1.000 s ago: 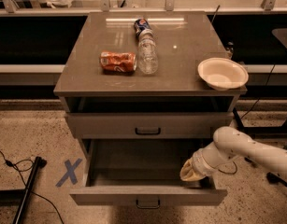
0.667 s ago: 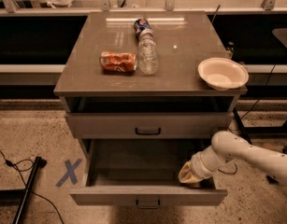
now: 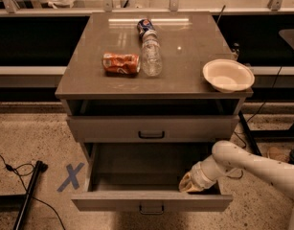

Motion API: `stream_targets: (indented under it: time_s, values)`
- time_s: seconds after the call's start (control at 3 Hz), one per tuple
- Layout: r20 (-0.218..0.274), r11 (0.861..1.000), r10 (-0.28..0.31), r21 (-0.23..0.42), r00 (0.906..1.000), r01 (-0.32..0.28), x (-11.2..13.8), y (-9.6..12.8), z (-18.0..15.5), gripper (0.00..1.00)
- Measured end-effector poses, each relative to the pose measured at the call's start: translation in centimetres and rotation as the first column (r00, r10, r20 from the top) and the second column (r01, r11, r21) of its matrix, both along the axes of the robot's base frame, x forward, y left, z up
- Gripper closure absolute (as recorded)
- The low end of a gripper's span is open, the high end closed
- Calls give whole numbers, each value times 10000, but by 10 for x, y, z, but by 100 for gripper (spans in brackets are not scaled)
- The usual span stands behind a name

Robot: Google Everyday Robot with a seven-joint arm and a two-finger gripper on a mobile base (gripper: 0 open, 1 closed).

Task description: Open middle drawer

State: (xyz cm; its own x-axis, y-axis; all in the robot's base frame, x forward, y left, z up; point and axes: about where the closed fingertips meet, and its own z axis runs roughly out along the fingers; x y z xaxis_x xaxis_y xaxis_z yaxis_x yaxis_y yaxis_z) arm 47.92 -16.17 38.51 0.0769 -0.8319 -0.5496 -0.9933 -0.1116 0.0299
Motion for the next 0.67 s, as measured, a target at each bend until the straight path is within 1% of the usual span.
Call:
stream_targets:
  time_s: [0.33,0.67]
  values:
    - [-344,10000,14,9,9994,-14,-16,3,2,100]
    - [-346,10000,14,9,9994,-14,-17,3,2,100]
